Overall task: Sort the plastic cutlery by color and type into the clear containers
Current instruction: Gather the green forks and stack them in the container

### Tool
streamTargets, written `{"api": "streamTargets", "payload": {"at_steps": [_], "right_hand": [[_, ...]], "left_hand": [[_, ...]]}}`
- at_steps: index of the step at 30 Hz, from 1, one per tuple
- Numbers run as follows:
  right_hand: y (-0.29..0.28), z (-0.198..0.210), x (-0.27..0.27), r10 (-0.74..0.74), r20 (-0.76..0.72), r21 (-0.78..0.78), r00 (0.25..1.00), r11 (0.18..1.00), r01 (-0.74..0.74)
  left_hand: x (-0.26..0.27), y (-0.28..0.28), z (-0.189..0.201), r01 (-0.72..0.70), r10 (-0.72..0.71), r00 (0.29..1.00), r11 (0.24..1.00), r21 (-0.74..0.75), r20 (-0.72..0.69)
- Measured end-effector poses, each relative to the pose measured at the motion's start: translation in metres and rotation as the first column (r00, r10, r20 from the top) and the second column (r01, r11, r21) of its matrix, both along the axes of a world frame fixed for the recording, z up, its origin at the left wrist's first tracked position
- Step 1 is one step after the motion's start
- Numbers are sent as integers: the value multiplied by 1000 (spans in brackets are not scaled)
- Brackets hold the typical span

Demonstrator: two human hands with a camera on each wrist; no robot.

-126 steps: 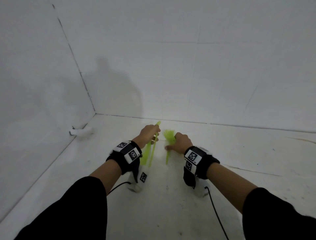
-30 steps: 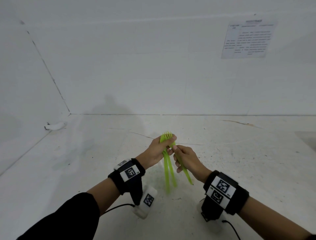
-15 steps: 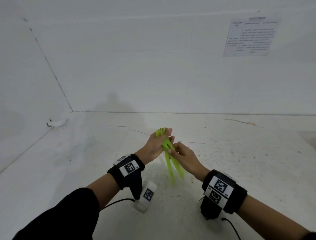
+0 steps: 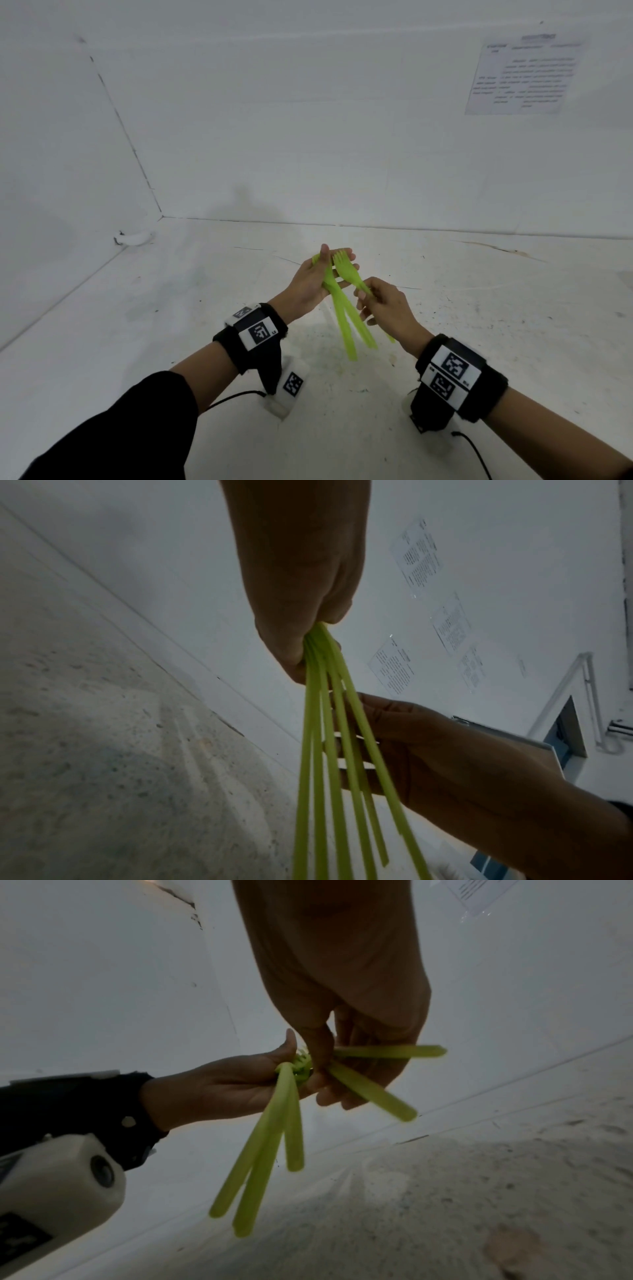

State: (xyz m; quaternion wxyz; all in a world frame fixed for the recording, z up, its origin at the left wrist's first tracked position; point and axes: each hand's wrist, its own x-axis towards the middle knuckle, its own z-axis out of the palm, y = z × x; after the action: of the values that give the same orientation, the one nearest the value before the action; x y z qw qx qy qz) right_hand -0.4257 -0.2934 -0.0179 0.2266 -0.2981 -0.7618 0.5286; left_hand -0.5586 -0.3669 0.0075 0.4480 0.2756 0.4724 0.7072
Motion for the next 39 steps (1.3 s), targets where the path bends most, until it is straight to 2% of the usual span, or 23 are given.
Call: {"api": "streamTargets", "payload": {"at_steps": [4,7,11,17,20,25,27,31,34,37,39], "right_hand": [[1,-3,6,-88,-56,-54,995,995,85],[0,2,9,-72,-70,-80,995,995,67],[-8,4,4,-7,-75,-80,997,997,1],[-12,4,-6,-31,-47,-35,998,999,30],[-13,4,-8,12,36,66,999,998,-14],[-12,3,-11,23,154,177,988,983,-51],[-13,1,-12,67,144,104,987,991,-82],[-13,4,-14,169,25,-185,985,969,-162],[-9,4,-15,249,25,-204,968,949,-239],[-9,8,-11,327,5,-241,945,918,-316],[-10,12,-9,373,-20,-246,928,897,-366]], "left_hand": [[-9,-2,0,-196,197,980,979,-61,3],[-12,-1,-6,-298,304,952,946,-126,29],[-7,7,-8,-284,292,956,946,-156,30],[-2,8,-5,-217,207,975,965,-145,-84],[-5,9,-8,-238,236,971,957,-165,-32],[-3,7,-6,-172,180,983,974,-145,40],[0,6,-3,-152,161,984,982,-112,73],[0,6,-1,-130,134,990,989,-73,51],[1,5,-1,-108,107,994,991,-78,-19],[3,2,0,-110,83,978,985,-134,-189],[4,0,2,-124,84,964,981,-148,-253]]}}
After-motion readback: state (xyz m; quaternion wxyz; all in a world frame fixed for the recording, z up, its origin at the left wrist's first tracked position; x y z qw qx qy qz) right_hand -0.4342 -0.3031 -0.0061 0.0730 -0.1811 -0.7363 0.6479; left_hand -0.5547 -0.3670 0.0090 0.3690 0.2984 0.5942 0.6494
